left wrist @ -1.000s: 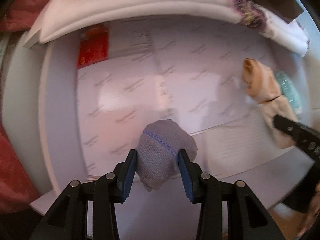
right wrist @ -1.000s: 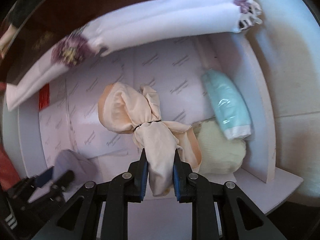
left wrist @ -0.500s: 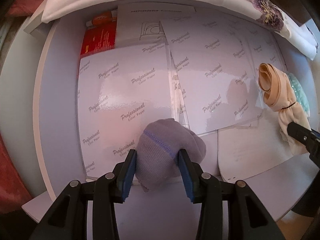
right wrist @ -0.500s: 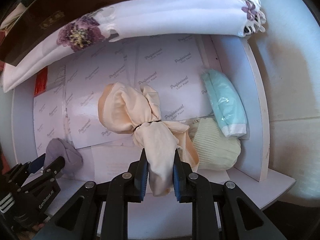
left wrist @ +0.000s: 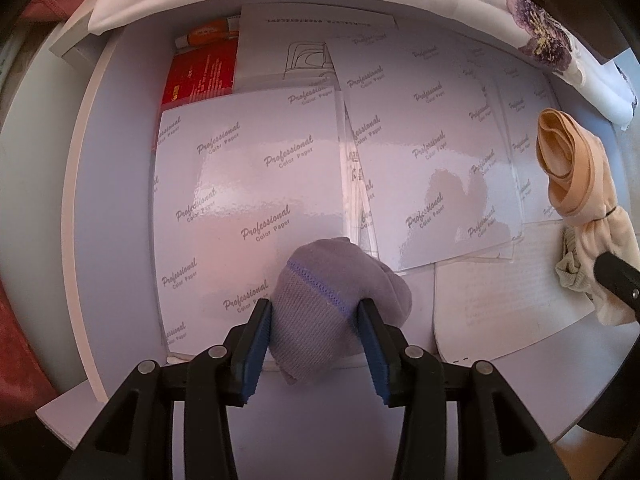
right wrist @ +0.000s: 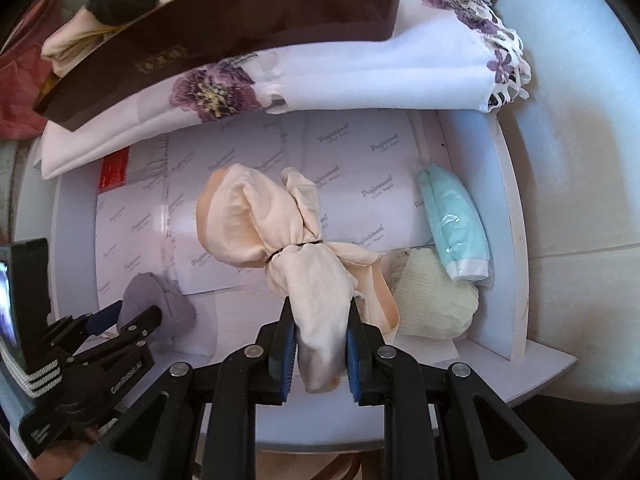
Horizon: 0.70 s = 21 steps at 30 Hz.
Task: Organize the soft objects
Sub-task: 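Carry the beige stocking into the gold tray with the right tool while the left holds the sock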
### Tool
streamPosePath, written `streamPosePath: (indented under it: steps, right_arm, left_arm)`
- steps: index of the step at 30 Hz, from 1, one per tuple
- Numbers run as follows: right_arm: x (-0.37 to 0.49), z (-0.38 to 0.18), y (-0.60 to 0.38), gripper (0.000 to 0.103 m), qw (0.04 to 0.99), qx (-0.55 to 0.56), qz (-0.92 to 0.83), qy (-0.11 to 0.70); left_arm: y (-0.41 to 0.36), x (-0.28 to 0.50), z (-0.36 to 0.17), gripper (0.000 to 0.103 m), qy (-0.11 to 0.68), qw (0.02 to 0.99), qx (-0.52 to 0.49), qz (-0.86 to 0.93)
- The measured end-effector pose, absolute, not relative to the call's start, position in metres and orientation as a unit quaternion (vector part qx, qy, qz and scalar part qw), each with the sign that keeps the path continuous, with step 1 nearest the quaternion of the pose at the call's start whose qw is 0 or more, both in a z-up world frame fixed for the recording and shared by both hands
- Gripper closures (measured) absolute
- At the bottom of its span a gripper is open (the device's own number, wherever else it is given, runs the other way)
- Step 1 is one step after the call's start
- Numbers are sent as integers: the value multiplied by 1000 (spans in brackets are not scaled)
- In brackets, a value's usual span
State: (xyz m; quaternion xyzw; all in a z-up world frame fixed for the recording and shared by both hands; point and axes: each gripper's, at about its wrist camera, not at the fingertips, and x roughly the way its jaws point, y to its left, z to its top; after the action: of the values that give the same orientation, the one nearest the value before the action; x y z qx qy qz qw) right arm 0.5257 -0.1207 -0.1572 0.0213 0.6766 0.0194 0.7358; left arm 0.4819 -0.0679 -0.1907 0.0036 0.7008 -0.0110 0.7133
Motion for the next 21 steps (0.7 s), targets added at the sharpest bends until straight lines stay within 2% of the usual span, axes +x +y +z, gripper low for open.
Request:
streamPosePath:
  steps: [21]
  right_arm:
    - [524,-84,-120,82,787,58,82,609]
  left_arm:
    - [-67,481,-188,58,698,716,5,-13]
